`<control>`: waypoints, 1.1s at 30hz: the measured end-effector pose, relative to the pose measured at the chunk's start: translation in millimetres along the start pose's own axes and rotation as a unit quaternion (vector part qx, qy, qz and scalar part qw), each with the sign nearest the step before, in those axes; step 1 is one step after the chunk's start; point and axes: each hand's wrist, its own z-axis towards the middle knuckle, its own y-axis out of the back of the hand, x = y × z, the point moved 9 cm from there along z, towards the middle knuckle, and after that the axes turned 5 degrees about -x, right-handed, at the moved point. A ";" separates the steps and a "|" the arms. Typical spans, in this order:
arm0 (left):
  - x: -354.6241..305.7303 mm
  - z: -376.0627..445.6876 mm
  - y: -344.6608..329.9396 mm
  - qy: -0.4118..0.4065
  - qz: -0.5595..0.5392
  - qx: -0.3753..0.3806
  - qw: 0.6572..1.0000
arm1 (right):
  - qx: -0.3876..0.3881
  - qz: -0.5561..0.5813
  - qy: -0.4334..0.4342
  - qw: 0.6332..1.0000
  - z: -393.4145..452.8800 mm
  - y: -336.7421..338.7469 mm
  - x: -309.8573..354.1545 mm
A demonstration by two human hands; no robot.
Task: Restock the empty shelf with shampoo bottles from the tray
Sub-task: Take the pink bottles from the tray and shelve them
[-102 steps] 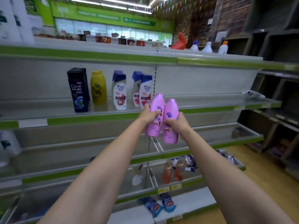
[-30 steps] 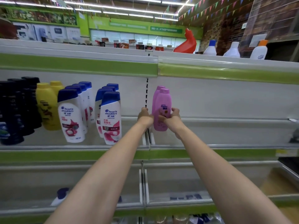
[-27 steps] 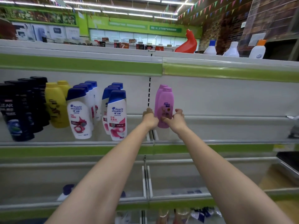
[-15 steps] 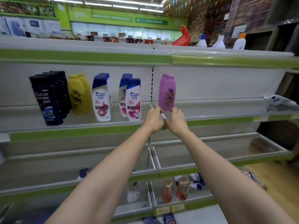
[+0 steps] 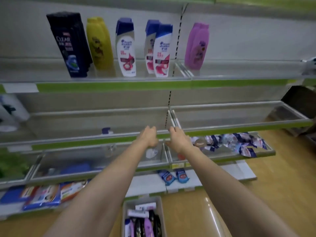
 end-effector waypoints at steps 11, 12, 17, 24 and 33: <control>95.1 -58.5 -153.6 0.107 0.016 0.169 0.980 | 0.189 -0.021 0.027 0.981 -35.5 -173.4 -7.4; 103.1 -65.7 -168.2 0.116 0.017 0.178 0.977 | 0.202 -0.024 0.030 0.979 -40.9 -187.5 -8.7; 131.6 -98.5 -228.7 0.148 0.020 0.226 0.963 | 0.253 -0.011 0.030 0.967 -68.0 -249.9 -21.8; 162.4 -139.9 -302.7 0.198 -0.014 0.263 0.944 | 0.318 0.015 0.002 0.948 -103.4 -332.3 -44.7; 216.7 -157.9 -441.9 0.256 -0.072 0.273 0.925 | 0.360 0.084 -0.029 0.929 -120.8 -482.8 -77.5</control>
